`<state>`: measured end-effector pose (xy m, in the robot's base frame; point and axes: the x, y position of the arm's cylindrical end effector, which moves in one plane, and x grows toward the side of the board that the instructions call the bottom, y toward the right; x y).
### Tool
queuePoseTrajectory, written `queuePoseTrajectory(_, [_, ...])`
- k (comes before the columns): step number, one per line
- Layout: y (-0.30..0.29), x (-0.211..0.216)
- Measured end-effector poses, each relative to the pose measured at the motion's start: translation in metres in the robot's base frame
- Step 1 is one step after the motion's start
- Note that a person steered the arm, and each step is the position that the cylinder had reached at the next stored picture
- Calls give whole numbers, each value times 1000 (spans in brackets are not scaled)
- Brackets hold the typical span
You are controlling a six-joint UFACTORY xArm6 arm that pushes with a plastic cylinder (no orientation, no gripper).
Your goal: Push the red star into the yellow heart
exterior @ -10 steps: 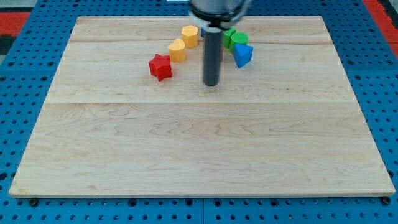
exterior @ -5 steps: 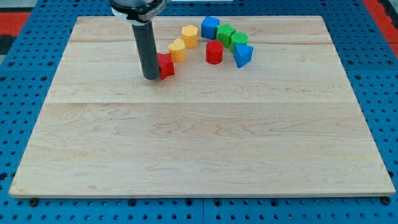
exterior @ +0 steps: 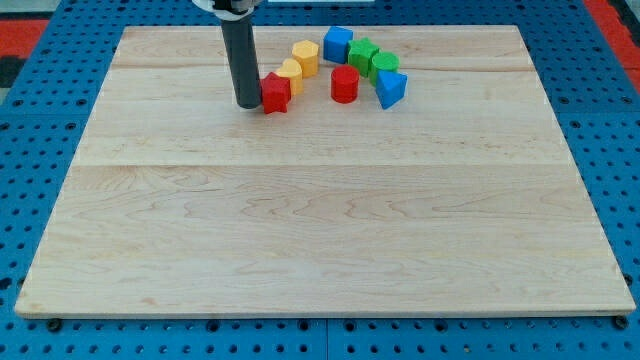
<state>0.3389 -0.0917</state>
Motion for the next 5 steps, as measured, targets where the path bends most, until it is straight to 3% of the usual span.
queuePoseTrajectory(5, [2,-18])
